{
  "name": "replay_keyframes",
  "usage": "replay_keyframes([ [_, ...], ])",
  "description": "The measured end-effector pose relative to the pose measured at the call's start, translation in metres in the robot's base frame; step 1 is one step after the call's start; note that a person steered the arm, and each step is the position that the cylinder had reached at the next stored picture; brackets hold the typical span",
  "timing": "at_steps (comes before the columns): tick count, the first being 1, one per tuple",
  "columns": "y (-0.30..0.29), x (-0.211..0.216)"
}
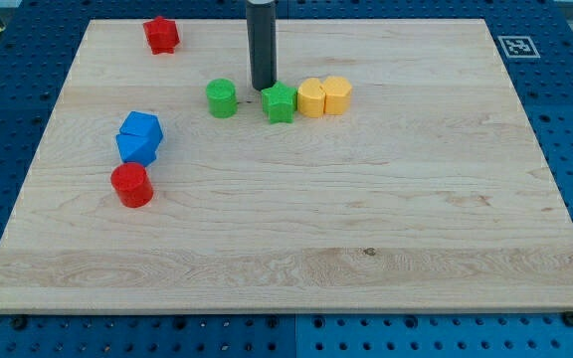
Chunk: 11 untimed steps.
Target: Push the red star a bit down
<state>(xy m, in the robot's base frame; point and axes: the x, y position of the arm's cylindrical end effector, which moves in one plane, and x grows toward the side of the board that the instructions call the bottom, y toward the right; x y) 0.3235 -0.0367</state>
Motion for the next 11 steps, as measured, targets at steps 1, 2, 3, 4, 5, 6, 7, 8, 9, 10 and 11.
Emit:
replay_keyframes([
  [1,-0.007,-0.017],
  [2,-0.02,-0.05],
  [3,-0.047,-0.099],
  [4,-0.095,-0.131],
  [5,-0.152,-0.132],
  [6,-0.172,-0.13],
  [7,-0.17,-0.129],
  [8,-0.162,-0.118],
  [9,-0.147,-0.111],
  [10,-0.143,-0.101],
  [11,-0.143,-0.075],
])
